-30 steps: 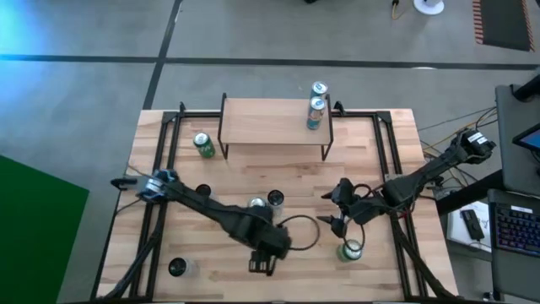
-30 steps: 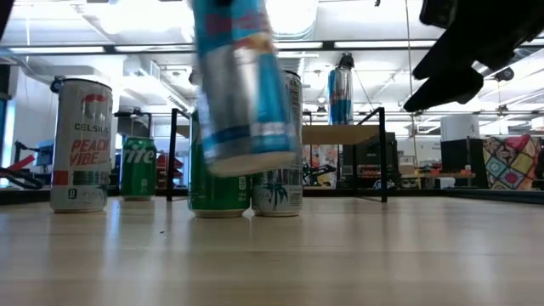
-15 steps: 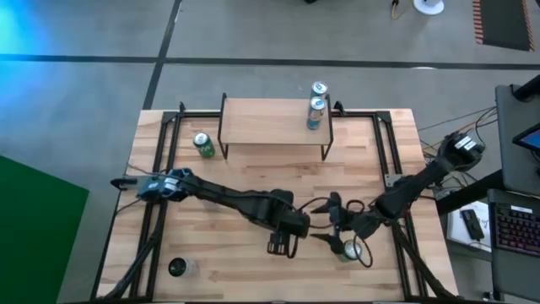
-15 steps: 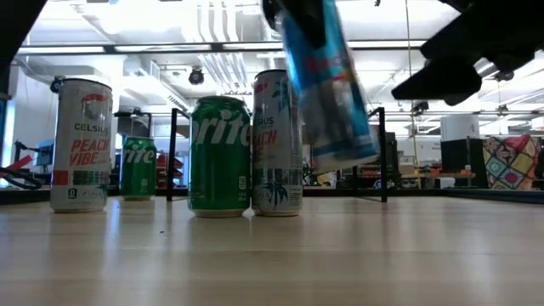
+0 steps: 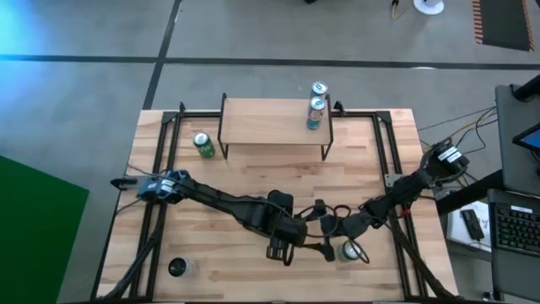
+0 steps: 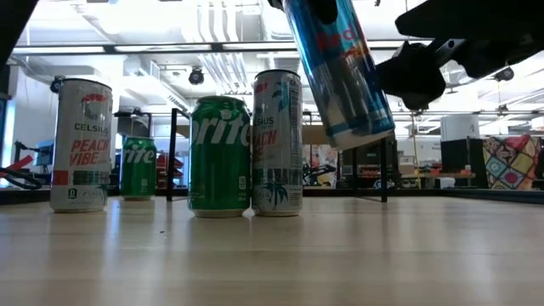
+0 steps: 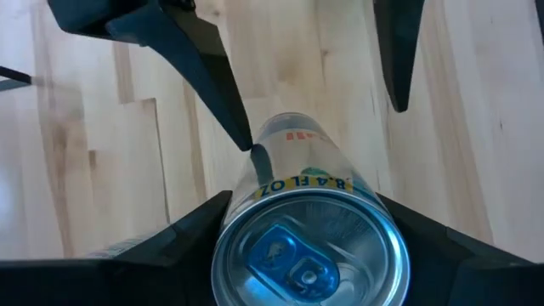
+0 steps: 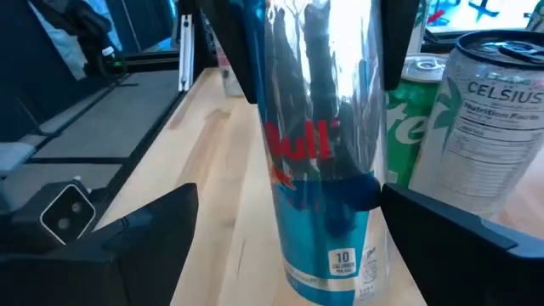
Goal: Sort soda cans
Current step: Put the blue soda can on the shelf and align it with other blue soda cans
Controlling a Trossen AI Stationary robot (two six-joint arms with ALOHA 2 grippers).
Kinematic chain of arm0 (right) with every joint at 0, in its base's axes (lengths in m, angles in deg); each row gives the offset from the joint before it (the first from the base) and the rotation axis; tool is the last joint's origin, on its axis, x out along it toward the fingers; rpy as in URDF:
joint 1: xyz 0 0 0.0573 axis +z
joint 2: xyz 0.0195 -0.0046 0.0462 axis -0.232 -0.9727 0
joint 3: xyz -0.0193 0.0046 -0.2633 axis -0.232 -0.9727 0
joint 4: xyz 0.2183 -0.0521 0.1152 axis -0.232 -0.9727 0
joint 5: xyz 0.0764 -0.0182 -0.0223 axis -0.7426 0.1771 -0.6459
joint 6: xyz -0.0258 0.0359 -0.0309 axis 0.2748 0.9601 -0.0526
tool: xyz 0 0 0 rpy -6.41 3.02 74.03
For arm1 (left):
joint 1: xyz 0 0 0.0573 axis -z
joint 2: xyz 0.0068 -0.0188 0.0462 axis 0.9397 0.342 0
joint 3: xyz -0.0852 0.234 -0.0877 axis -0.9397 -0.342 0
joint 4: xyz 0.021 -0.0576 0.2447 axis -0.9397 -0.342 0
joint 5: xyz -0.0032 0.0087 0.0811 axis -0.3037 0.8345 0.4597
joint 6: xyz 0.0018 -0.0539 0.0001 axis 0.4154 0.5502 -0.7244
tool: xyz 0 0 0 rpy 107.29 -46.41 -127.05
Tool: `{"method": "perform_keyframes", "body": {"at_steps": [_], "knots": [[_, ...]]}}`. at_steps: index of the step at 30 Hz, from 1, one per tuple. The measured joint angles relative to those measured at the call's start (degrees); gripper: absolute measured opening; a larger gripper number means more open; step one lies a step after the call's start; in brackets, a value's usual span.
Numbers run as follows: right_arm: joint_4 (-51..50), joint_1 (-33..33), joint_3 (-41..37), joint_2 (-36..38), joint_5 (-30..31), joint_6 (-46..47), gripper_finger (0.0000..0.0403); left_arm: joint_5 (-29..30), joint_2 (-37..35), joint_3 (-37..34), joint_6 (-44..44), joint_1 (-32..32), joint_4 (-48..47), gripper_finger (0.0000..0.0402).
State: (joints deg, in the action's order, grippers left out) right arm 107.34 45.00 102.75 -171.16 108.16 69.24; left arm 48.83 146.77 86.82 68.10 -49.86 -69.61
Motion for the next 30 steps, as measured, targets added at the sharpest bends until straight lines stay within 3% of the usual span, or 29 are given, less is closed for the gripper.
{"method": "perform_keyframes", "body": {"at_steps": [7, 13, 21, 30], "knots": [[1.7, -1.4, 1.2, -2.8, 4.2, -2.2, 0.0352, -0.5, -0.1, 0.0, -0.6, 0.3, 1.4, 0.0235], [3.0, -2.5, 3.3, -4.4, -4.2, -2.3, 0.0348, -2.1, -0.1, -0.1, -5.1, 1.3, 1.8, 0.0236], [5.5, -2.6, 5.7, -10.4, -4.5, -0.7, 0.0342, -4.0, -0.1, -1.8, -6.3, 1.5, 4.1, 0.0236], [6.0, -2.9, 5.6, -10.8, -4.1, 0.1, 0.0258, -3.7, -0.1, -3.4, -2.3, 2.0, 4.4, 0.0247]]}}
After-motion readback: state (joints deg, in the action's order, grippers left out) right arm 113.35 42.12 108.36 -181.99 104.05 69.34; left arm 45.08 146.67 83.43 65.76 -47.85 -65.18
